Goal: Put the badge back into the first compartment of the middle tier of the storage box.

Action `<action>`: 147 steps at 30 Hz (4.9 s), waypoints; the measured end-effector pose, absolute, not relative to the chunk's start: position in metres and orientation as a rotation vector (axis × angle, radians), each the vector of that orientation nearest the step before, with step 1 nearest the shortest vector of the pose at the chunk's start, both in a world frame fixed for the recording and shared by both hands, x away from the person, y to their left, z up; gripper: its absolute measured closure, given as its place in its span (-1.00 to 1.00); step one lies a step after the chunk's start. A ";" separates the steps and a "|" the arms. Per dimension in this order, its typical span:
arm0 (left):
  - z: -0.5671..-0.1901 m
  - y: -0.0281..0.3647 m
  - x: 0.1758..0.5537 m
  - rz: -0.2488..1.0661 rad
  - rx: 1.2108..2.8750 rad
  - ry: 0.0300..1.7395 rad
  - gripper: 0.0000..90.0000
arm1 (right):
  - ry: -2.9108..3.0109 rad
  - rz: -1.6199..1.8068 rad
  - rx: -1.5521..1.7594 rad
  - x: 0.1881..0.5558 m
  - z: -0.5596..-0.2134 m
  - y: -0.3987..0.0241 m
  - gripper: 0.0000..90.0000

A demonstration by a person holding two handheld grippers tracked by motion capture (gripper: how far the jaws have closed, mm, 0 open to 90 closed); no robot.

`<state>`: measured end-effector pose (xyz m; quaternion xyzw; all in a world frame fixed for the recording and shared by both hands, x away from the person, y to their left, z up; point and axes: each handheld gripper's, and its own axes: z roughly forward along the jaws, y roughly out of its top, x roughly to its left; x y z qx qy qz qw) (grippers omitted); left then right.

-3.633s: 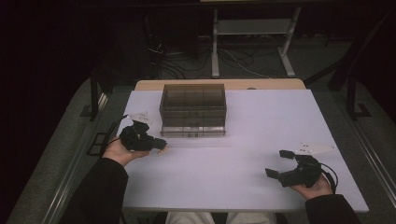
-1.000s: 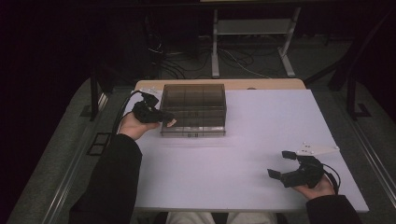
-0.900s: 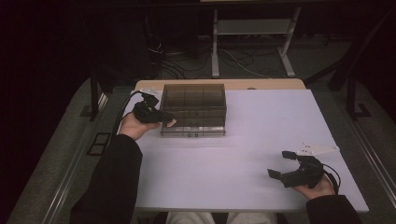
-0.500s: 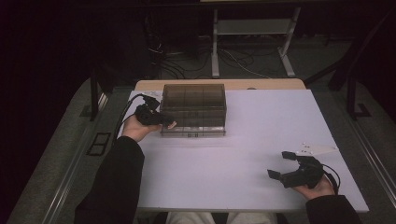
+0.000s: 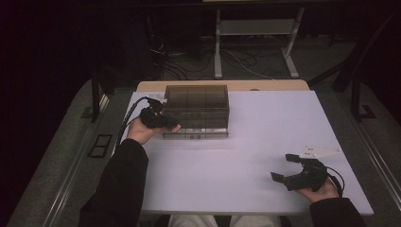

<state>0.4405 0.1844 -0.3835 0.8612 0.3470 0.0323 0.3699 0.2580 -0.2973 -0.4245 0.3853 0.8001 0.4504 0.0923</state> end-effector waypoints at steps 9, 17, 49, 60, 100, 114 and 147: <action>-0.395 0.188 0.443 0.051 2.178 0.923 0.85 | 2.381 1.347 1.148 0.258 -0.425 -0.298 -0.95; -0.396 0.189 0.444 0.048 2.170 0.938 0.82 | 2.374 1.379 1.170 0.259 -0.425 -0.301 -0.95; -0.375 0.169 0.421 0.069 2.142 0.873 -0.24 | 2.372 1.386 1.186 0.259 -0.424 -0.303 -0.95; -0.365 0.169 0.411 0.070 2.160 0.852 -0.58 | 2.371 1.387 1.179 0.259 -0.424 -0.304 -0.95; -0.357 0.185 0.352 0.173 2.107 0.847 -1.00 | 2.369 1.391 1.170 0.259 -0.424 -0.302 -0.95; -0.367 0.195 0.333 0.175 2.027 0.856 -1.00 | 2.370 1.389 1.171 0.259 -0.424 -0.302 -0.95; -0.391 0.201 0.290 0.225 1.975 0.857 -1.00 | 2.383 1.381 1.175 0.259 -0.425 -0.299 -0.95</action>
